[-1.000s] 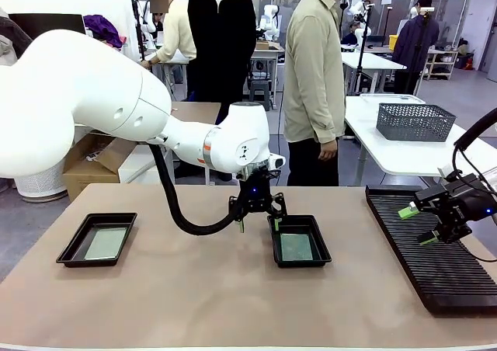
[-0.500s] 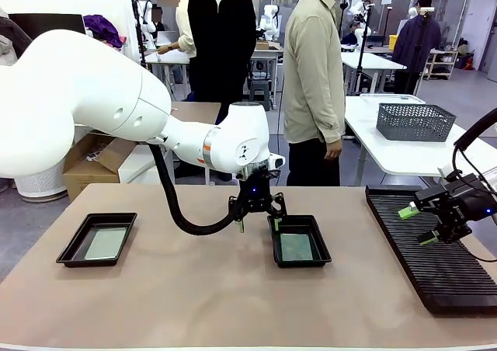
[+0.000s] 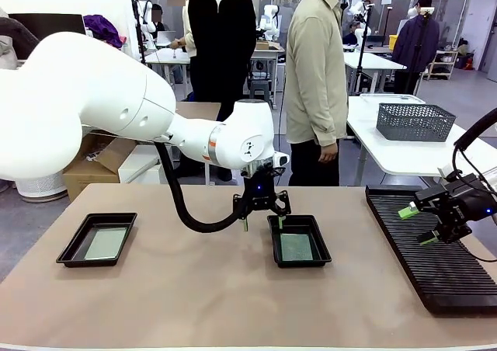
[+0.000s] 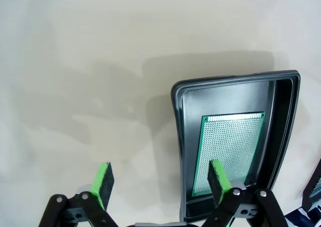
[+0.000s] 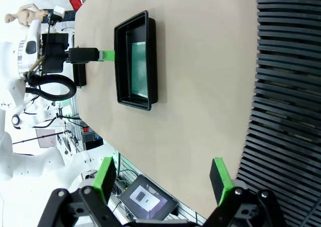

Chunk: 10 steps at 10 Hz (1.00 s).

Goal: Inspect and transfer BCBs to ESD trays.
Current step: Pick up the ESD tray and place it on the left side of the table.

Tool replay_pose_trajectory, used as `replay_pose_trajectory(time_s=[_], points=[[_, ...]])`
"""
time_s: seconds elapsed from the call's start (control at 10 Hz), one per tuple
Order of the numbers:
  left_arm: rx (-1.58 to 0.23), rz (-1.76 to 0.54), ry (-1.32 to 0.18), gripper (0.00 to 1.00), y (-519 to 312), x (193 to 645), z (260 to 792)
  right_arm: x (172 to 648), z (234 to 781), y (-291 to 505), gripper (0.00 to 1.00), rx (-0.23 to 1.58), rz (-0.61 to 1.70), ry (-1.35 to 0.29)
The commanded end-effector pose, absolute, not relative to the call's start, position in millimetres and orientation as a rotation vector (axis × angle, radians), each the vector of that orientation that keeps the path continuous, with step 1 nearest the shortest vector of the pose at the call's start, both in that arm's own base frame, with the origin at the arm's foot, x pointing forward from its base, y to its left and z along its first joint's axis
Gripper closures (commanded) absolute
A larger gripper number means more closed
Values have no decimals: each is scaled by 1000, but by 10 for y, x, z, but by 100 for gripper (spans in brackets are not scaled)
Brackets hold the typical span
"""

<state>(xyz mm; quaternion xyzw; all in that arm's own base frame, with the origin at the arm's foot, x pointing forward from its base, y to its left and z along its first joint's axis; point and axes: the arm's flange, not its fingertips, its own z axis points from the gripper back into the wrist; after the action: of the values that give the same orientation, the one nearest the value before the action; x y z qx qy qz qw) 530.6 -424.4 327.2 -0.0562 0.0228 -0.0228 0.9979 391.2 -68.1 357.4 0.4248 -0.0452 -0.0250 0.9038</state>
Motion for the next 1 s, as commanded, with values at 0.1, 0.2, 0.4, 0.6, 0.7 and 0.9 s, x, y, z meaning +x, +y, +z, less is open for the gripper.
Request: replay_pose_trajectory(time_s=[0.1,0.2,0.4,0.6,0.7,0.9], points=[[-61,-15,42,0,-4331,5342,3162,3914,3588,-674,0,877,-61,-96],[-66,-10,35,0,-4342,5327,3122,3914,3588,-674,0,877,-61,-96],[-59,-8,2,3,-4351,5246,3046,3914,3588,-674,0,877,-61,-96],[-47,-9,-17,10,-4374,5189,3034,3914,3588,-674,0,877,-61,-96],[-46,-5,-21,13,-4377,5178,3037,3914,3588,-674,0,877,-61,-96],[-48,0,-20,20,-4359,5181,3045,3914,3588,-674,0,877,-61,-96]])
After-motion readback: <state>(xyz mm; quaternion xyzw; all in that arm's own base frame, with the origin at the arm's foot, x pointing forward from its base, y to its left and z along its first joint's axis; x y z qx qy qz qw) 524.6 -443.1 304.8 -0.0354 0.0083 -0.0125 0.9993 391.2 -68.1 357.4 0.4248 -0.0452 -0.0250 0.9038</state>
